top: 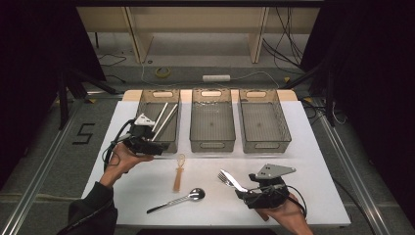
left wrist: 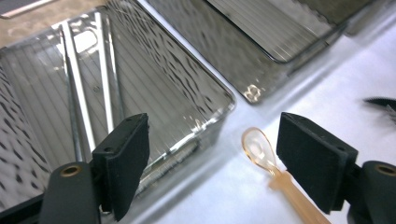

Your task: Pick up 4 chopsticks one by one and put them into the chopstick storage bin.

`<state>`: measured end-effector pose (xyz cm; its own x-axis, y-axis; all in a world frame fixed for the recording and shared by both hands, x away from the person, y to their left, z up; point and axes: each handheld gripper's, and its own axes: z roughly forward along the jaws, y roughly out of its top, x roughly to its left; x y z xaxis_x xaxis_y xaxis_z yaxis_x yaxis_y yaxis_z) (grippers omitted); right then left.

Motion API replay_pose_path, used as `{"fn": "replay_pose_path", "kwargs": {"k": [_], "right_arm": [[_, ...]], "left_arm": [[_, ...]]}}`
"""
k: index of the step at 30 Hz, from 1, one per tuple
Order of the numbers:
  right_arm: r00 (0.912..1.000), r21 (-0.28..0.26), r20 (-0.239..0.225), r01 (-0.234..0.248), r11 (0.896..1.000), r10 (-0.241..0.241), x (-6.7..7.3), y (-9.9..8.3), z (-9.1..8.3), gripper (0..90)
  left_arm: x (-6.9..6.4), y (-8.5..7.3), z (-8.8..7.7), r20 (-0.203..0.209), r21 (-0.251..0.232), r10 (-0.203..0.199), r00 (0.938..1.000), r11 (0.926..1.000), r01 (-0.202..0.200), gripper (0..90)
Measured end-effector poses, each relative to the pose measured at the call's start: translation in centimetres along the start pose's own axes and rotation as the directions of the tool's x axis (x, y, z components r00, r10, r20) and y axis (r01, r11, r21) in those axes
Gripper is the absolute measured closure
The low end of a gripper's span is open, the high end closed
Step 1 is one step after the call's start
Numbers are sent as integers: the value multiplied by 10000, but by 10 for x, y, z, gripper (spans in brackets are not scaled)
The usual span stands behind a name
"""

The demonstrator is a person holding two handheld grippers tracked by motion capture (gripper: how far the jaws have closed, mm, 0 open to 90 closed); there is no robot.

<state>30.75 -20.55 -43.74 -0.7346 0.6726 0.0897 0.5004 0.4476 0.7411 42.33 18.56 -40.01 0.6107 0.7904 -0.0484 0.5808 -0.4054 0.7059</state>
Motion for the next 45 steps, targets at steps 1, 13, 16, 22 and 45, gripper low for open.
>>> {"fn": "replay_pose_path", "kwargs": {"k": [1,13,16,22,45], "right_arm": [[10000,-2,-12,-17,10000,17,0,0,0,275],[10000,6,19,0,10000,0,-1,-1,1,271],[10000,-31,17,-23,10000,23,0,-1,0,271],[9999,-88,89,-142,9999,143,-1,-2,-2,269],[9995,-32,281,-174,9998,175,-1,-5,-2,268]], "left_arm": [[-1,-1,-2,34,46,39,10000,10000,-39,242],[-28,-19,-5,528,246,306,9981,9992,-319,220],[-35,-23,-6,604,181,473,9971,9987,-485,214],[-42,-31,-6,913,241,446,9948,9986,-470,200],[-68,-54,1,1188,929,1057,9873,9888,-1170,180]]}}
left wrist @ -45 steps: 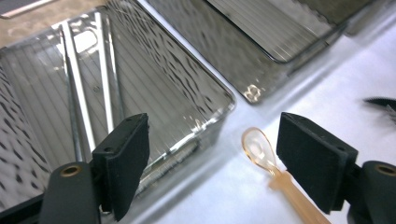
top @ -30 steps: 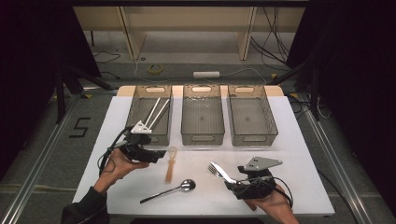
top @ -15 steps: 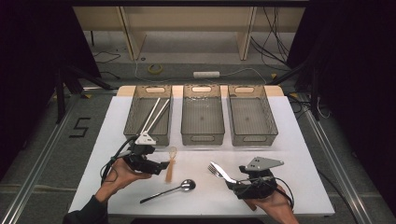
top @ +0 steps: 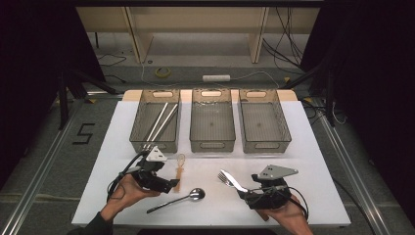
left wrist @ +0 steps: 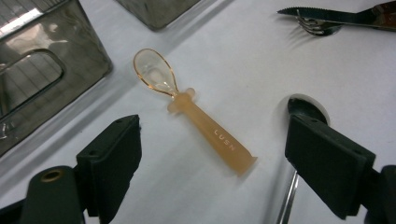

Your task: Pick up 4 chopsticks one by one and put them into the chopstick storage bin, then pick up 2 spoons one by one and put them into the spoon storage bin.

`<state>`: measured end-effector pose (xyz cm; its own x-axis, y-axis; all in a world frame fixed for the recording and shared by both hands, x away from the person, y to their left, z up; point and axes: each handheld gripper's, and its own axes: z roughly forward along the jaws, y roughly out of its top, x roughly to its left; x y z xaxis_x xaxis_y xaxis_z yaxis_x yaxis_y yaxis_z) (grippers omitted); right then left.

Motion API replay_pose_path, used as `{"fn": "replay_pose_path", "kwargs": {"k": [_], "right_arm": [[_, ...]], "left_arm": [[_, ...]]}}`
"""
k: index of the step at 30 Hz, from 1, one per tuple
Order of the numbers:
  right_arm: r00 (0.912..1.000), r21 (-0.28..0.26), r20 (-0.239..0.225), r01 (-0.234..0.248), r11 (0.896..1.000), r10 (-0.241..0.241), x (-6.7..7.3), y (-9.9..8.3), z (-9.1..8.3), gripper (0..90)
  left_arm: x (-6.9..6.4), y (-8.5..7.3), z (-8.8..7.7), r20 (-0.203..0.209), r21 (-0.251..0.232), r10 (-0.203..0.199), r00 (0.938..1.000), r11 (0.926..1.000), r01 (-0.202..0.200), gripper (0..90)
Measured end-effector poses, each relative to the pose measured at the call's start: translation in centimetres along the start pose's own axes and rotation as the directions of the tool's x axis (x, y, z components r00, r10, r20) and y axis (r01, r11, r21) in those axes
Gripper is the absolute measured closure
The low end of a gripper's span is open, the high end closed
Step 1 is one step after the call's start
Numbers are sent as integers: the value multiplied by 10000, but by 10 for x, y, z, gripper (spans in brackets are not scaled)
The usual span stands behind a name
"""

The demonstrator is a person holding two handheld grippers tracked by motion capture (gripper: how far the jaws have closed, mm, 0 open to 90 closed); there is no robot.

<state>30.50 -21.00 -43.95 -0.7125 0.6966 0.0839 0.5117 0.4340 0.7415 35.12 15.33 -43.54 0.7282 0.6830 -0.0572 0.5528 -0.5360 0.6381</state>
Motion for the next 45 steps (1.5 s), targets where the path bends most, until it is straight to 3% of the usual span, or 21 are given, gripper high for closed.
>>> {"fn": "replay_pose_path", "kwargs": {"k": [9,17,22,28,33,40,43,45], "right_arm": [[10000,22,18,-7,10000,7,0,-1,0,268],[10000,46,-18,31,10000,-31,1,0,0,268],[9999,81,-21,124,9999,-124,3,1,1,269],[9998,137,-21,186,9997,-186,5,1,2,269],[9997,182,-31,259,9995,-259,6,2,3,270],[9995,199,-1,317,9993,-317,8,2,3,270],[9994,211,2,346,9992,-346,9,3,4,271],[9994,210,-13,349,9992,-349,9,3,4,271]], "left_arm": [[-14,-2,3,217,673,313,9993,9972,-327,187],[-24,-6,5,574,1240,596,9966,9901,-664,275],[-31,-11,9,694,1683,913,9934,9805,-1019,359],[-39,-12,13,847,1827,1269,9883,9731,-1406,471],[-43,-14,17,1016,2110,1537,9829,9622,-1723,552],[-47,-15,24,1056,2389,1676,9802,9526,-1886,632],[-47,-16,25,1022,2592,1839,9776,9439,-2046,652],[-46,-17,26,1027,2624,1831,9777,9431,-2042,669]]}}
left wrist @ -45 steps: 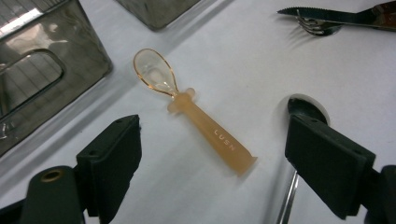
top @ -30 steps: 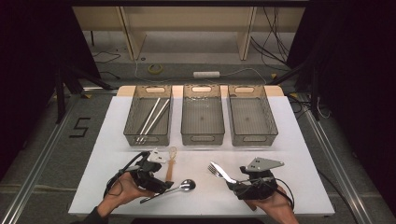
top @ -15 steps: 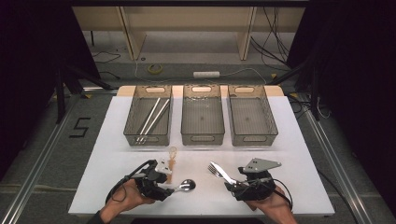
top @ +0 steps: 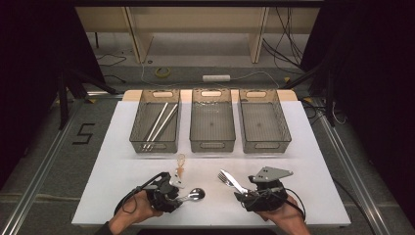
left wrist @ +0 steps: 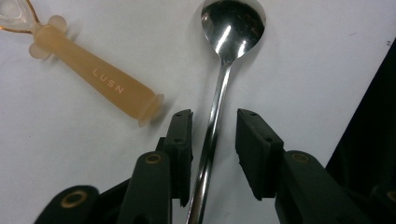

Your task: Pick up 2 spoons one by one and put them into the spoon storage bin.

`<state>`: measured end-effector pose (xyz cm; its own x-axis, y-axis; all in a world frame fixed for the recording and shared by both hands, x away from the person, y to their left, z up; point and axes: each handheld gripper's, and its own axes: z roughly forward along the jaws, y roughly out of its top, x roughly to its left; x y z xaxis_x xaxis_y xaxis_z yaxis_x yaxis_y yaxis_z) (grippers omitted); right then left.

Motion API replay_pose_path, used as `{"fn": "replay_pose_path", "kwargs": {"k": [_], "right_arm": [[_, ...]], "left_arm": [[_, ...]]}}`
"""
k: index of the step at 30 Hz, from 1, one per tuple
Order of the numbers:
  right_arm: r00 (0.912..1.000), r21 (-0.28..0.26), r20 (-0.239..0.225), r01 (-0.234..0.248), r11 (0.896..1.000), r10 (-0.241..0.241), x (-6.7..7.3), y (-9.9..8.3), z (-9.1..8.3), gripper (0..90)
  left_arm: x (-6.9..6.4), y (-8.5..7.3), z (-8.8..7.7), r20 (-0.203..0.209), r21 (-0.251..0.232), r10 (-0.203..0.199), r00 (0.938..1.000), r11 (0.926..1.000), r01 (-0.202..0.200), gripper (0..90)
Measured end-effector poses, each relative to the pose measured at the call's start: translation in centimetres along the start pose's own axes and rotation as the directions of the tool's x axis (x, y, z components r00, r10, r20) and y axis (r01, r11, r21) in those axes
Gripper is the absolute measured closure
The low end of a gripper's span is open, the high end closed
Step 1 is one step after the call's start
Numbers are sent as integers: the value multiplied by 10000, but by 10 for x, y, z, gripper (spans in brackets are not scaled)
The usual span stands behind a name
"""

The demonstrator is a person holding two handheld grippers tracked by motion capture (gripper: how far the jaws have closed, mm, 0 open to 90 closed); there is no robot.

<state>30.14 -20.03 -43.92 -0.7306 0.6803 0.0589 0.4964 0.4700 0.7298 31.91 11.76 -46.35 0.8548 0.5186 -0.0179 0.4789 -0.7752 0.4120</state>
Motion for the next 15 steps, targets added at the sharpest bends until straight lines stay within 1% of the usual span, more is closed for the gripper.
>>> {"fn": "replay_pose_path", "kwargs": {"k": [3,6,10,13,15], "right_arm": [[10000,-1,3,-40,10000,40,0,0,0,272],[10000,1,6,-49,10000,49,0,0,0,273],[10000,9,3,-46,10000,46,-1,0,0,275],[10000,-1,-3,-48,10000,48,-1,0,0,275],[10000,-15,-32,-37,10000,37,-1,0,0,275]], "left_arm": [[1,0,1,104,24,-12,9999,10000,11,697],[1,0,3,194,108,83,9998,9999,-85,710],[-2,2,4,135,233,314,9994,9992,-317,732],[-1,3,5,167,252,353,9992,9990,-358,750],[-1,3,5,174,255,454,9988,9986,-458,758]]}}
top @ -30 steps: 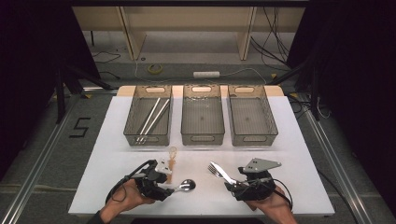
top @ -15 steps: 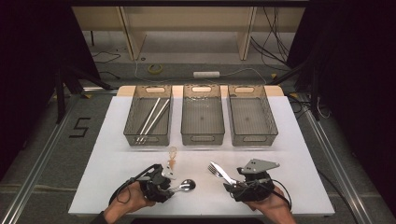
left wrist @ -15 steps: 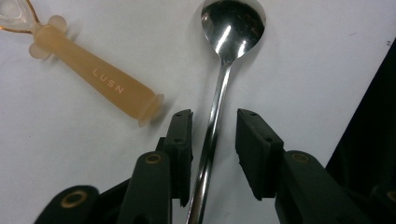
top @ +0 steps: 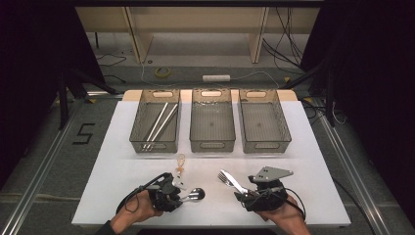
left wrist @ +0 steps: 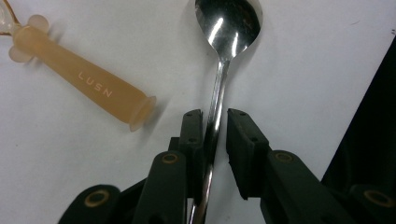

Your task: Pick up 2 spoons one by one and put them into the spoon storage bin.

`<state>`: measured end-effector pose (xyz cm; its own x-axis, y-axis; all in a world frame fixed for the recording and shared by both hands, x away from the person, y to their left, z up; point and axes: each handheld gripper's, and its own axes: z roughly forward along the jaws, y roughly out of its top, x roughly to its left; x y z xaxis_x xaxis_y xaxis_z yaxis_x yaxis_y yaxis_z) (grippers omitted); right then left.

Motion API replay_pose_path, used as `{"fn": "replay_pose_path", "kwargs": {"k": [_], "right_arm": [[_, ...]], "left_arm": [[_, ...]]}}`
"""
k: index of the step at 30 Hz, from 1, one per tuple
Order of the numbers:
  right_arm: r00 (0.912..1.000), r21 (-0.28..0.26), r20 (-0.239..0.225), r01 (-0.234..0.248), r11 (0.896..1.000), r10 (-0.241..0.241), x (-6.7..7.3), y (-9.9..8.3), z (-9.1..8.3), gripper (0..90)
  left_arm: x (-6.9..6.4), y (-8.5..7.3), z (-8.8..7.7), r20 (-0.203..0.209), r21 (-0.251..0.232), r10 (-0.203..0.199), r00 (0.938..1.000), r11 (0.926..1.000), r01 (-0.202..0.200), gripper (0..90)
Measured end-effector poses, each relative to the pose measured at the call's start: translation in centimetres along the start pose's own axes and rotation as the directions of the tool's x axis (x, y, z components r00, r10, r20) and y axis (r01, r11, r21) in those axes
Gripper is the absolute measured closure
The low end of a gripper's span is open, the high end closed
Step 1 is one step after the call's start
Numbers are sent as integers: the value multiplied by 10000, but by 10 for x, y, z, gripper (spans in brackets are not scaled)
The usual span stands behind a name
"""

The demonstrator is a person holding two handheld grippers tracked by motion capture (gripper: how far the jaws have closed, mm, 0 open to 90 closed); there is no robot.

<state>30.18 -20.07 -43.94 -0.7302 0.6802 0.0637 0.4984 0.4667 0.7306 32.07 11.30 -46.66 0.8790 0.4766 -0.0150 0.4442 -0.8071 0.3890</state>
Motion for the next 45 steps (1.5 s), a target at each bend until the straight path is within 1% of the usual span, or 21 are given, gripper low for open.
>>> {"fn": "replay_pose_path", "kwargs": {"k": [5,10,15,19,25,26,28,30,32,35,38,40,41,43,45], "right_arm": [[10000,-1,-7,-17,10000,17,0,0,0,275],[10000,4,-27,-29,10000,29,-1,0,0,275],[10000,-10,-18,-63,10000,63,-1,0,0,275],[10000,16,-18,-56,10000,56,-1,0,0,275],[10000,15,3,-49,10000,49,-1,-1,0,275],[10000,28,9,-55,10000,55,-1,-1,0,275],[10000,27,1,-52,10000,52,-1,-1,0,275],[10000,23,7,-56,10000,56,-1,-1,0,275],[10000,20,13,-45,10000,45,-1,-1,0,275],[10000,11,12,-50,10000,50,-2,-1,0,275],[10000,0,18,-74,10000,74,-2,-1,0,275],[10000,7,31,-87,10000,87,-2,-1,0,275],[10000,36,38,-63,10000,62,-2,-1,0,275],[10000,24,35,-76,10000,76,-2,-1,0,275],[9999,-26,40,-124,9999,124,-2,-1,0,274]], "left_arm": [[-2,0,0,-17,-36,152,9999,9999,-152,827],[-2,0,0,-14,-116,218,9998,9997,-218,840],[-1,0,-2,75,-224,113,9999,9997,-111,844],[1,0,-4,135,-398,-32,9999,9992,38,843],[0,0,-6,112,-458,-134,9998,9989,139,846],[0,0,-6,91,-455,-104,9999,9989,108,846],[1,-1,-8,63,-573,-168,9998,9982,171,846],[1,-1,-9,144,-711,-268,9995,9971,278,846],[2,-1,-12,181,-813,-248,9995,9963,261,845],[1,1,-18,206,-1056,-347,9992,9937,367,845],[1,4,-24,266,-1410,-463,9986,9888,496,846],[2,7,-27,295,-1639,-457,9985,9852,500,845],[2,8,-30,313,-1822,-515,9982,9816,564,845],[5,12,-35,292,-2082,-562,9980,9762,611,846],[9,15,-39,333,-2304,-685,9971,9703,743,846]]}}
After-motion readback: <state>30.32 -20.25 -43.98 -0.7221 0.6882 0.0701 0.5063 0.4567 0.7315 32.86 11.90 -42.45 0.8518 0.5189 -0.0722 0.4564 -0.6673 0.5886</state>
